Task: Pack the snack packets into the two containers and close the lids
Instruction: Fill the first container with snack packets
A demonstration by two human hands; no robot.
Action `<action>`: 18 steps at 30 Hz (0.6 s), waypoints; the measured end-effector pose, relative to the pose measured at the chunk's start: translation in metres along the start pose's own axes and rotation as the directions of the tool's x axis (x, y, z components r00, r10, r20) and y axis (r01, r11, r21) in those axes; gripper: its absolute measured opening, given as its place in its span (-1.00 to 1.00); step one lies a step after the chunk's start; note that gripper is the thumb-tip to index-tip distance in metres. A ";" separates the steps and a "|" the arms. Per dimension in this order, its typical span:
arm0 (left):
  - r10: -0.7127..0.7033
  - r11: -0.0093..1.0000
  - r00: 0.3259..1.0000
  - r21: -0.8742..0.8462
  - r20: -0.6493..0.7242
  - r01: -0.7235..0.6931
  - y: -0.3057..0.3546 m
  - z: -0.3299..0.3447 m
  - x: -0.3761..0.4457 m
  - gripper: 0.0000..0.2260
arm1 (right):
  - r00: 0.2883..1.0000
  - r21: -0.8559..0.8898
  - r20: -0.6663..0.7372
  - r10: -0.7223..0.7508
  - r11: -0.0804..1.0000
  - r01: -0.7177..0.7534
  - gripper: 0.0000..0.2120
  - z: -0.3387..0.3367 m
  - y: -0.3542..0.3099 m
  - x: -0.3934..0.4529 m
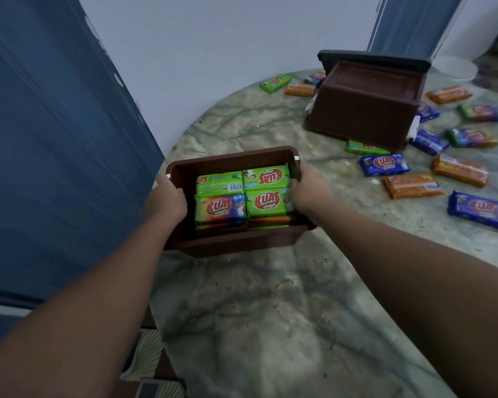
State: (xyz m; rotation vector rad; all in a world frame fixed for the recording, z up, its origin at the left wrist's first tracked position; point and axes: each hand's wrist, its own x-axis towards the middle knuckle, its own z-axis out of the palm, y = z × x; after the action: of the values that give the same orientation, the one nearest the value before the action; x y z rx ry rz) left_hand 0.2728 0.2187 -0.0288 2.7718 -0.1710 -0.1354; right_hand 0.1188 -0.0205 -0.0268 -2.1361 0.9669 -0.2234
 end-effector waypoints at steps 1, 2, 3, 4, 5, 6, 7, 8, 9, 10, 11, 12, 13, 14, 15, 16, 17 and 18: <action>-0.006 1.000 1.000 -0.003 -0.005 0.006 0.000 0.000 -0.006 -0.61 | 1.000 -0.002 0.010 -0.010 1.000 0.010 -0.75 -0.003 0.002 -0.003; -0.011 1.000 1.000 -0.010 -0.012 0.011 0.000 0.000 -0.013 -0.61 | 1.000 -0.002 0.018 -0.019 1.000 0.019 -0.75 -0.006 0.005 -0.005; -0.011 1.000 1.000 -0.016 -0.021 0.011 0.000 0.001 -0.019 -0.60 | 0.999 -0.004 0.021 -0.028 1.000 0.028 -0.75 -0.008 0.007 -0.008; -0.010 1.000 1.000 -0.020 -0.029 0.009 0.000 0.001 -0.025 -0.60 | 0.999 -0.008 0.024 -0.037 0.999 0.037 -0.75 -0.012 0.011 -0.010; -0.012 1.000 0.999 -0.022 -0.033 0.011 0.001 0.002 -0.033 -0.60 | 0.998 -0.014 0.032 -0.048 0.999 0.049 -0.73 -0.014 0.015 -0.013; -0.018 1.000 0.999 -0.018 -0.031 0.018 0.001 0.003 -0.041 -0.60 | 0.997 -0.013 0.046 -0.058 0.998 0.059 -0.72 -0.017 0.019 -0.016; -0.026 1.000 0.999 -0.011 -0.028 0.026 0.000 0.004 -0.049 -0.60 | 0.996 -0.008 0.061 -0.067 0.998 0.067 -0.71 -0.021 0.023 -0.020; -0.036 0.999 0.999 -0.008 -0.028 0.036 -0.001 0.005 -0.058 -0.60 | 0.994 -0.006 0.077 -0.075 0.997 0.076 -0.70 -0.024 0.027 -0.023; -0.038 0.999 0.999 -0.010 -0.032 0.038 -0.002 0.007 -0.066 -0.60 | 0.993 -0.012 0.085 -0.086 0.996 0.088 -0.69 -0.027 0.031 -0.026; -0.037 0.999 0.999 -0.013 -0.040 0.037 -0.004 0.009 -0.073 -0.60 | 0.991 -0.028 0.091 -0.094 0.995 0.097 -0.69 -0.029 0.036 -0.028; -0.038 0.999 0.998 -0.016 -0.046 0.037 -0.005 0.010 -0.081 -0.61 | 0.991 -0.044 0.094 -0.100 0.994 0.104 -0.70 -0.032 0.040 -0.031; -0.043 0.999 0.998 -0.017 -0.050 0.042 -0.005 0.011 -0.087 -0.61 | 0.990 -0.056 0.096 -0.107 0.992 0.113 -0.71 -0.034 0.043 -0.034; -0.050 0.999 0.997 -0.016 -0.053 0.050 -0.004 0.011 -0.094 -0.61 | 0.989 -0.066 0.101 -0.112 0.991 0.119 -0.71 -0.035 0.045 -0.037; -0.058 0.998 0.997 -0.014 -0.050 0.058 -0.003 0.011 -0.100 -0.60 | 0.988 -0.072 0.107 -0.111 0.990 0.119 -0.71 -0.038 0.046 -0.040; -0.066 0.998 0.997 -0.016 -0.046 0.066 -0.001 0.010 -0.106 -0.59 | 0.988 -0.071 0.115 -0.105 0.991 0.114 -0.70 -0.040 0.046 -0.044; -0.073 0.997 0.996 -0.019 -0.042 0.072 0.001 0.009 -0.111 -0.59 | 0.987 -0.064 0.124 -0.099 0.992 0.108 -0.69 -0.042 0.047 -0.047; -0.070 0.997 0.997 -0.023 -0.043 0.069 0.003 0.008 -0.114 -0.58 | 0.987 -0.053 0.130 -0.096 0.993 0.104 -0.68 -0.043 0.048 -0.049; -0.063 0.998 0.997 -0.027 -0.043 0.062 0.006 0.006 -0.117 -0.58 | 0.987 -0.045 0.132 -0.091 0.994 0.098 -0.66 -0.045 0.048 -0.051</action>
State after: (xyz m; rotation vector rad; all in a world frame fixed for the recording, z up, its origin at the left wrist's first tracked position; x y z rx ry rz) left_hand 0.1558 0.2272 -0.0244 2.7527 -0.0707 -0.0927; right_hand 0.0364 -0.0308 -0.0228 -2.2159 0.8053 -0.1056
